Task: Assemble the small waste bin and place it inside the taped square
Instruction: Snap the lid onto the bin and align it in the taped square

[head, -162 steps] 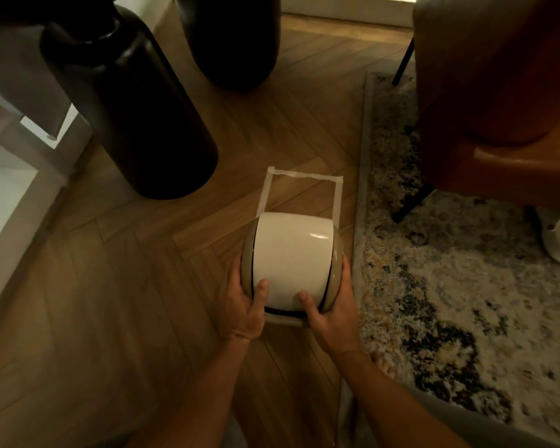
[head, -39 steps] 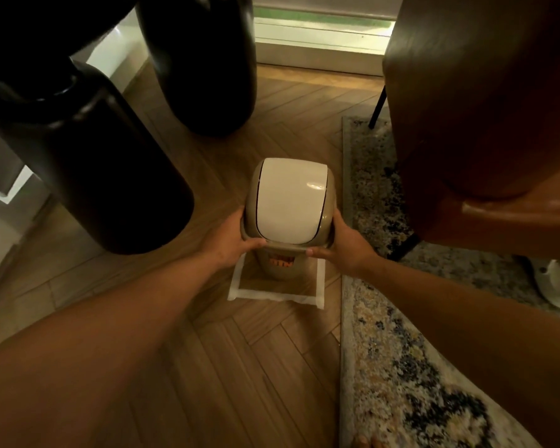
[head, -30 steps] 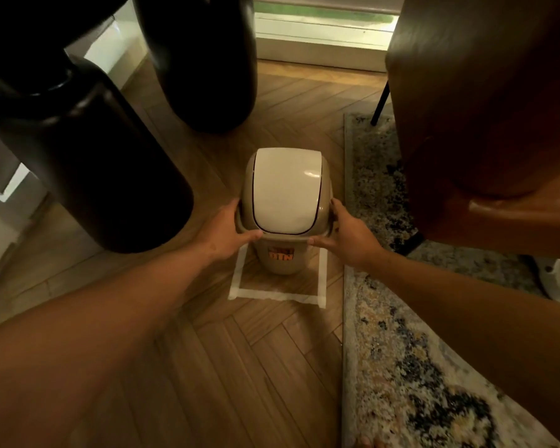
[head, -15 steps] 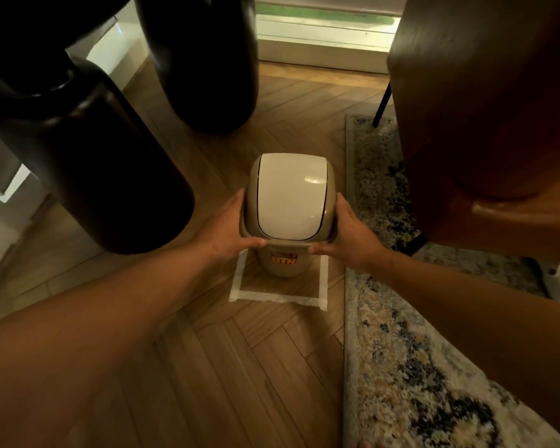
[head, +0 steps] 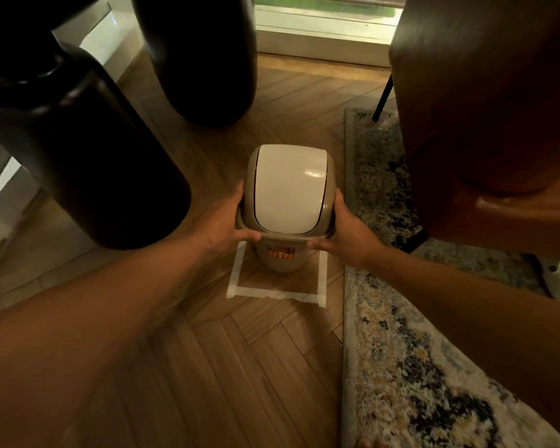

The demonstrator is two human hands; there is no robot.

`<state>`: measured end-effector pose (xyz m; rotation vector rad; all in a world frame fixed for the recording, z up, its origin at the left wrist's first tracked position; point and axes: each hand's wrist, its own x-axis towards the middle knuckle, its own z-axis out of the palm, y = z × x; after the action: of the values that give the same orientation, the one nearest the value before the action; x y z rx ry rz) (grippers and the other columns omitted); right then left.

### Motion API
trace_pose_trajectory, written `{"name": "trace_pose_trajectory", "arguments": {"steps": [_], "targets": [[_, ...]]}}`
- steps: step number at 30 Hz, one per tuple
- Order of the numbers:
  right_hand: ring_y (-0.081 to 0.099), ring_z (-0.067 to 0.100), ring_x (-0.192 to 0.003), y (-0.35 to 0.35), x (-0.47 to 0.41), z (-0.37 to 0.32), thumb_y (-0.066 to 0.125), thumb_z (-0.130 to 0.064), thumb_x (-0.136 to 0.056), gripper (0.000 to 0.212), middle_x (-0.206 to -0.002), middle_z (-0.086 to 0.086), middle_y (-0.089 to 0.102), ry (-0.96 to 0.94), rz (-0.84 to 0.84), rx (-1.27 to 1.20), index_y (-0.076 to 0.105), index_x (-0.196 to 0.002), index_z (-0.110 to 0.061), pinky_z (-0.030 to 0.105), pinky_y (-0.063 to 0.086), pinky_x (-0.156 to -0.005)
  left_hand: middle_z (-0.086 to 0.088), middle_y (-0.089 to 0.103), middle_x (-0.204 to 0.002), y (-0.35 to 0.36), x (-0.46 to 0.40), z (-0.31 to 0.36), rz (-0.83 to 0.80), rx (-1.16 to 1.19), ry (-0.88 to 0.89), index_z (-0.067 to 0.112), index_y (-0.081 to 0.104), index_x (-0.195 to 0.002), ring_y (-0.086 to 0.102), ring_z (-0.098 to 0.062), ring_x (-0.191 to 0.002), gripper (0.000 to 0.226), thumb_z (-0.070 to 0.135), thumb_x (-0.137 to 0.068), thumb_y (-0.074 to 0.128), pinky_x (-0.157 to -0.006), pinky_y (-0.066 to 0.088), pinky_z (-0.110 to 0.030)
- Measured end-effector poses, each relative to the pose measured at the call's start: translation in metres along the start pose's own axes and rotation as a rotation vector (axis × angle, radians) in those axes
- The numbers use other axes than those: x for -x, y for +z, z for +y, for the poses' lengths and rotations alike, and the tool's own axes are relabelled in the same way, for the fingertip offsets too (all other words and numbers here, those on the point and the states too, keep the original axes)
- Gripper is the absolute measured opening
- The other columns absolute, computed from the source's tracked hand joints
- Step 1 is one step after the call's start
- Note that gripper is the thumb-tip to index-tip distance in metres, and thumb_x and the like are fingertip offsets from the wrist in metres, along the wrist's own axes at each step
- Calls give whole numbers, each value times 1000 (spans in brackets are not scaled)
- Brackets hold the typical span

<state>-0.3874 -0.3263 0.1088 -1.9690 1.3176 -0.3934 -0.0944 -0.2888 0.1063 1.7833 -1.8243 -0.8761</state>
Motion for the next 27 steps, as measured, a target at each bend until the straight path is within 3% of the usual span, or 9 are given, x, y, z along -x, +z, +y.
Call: {"name": "trace_pose_trajectory", "arguments": {"steps": [5,9,16,23,27], "targets": [[55,18,-136,1,1,1,93,-38,-73,136,-157,-7,49,4,9,4,-10,-162,-41,42,49,-108,7,46,-156,-1,-1,0,-5,7,2,54,-1,-157,38,-6,-138,133,36,-66,94,-114,37,-39],[55,18,-136,4,1,1,93,-39,-73,135,-157,-7,50,3,25,-1,-9,-162,-42,43,49,-109,5,44,-158,-1,-1,-1,-9,6,-12,52,-1,-158,39,-16,-145,132,34,-67,94,-116,36,-42],[43,17,-147,4,3,0,92,-33,-76,132,-164,-4,39,-17,26,-42,-6,-164,-33,48,43,-115,4,45,-157,-2,-3,-2,-15,-8,-32,52,-3,-157,40,-17,-145,133,34,-67,94,-111,32,-32],[43,19,-146,4,6,-2,93,-38,-72,129,-165,-5,36,-14,45,-5,3,-164,-31,49,44,-114,7,32,-164,-1,0,-1,-12,41,6,49,1,-159,26,-2,-141,129,36,-68,92,-116,28,-36],[49,12,-138,0,12,2,89,-38,-78,119,-158,-6,47,1,43,14,7,-164,-32,35,45,-110,6,35,-162,3,10,-6,16,26,-34,38,14,-160,27,-2,-139,114,39,-73,89,-112,24,-28]]}}
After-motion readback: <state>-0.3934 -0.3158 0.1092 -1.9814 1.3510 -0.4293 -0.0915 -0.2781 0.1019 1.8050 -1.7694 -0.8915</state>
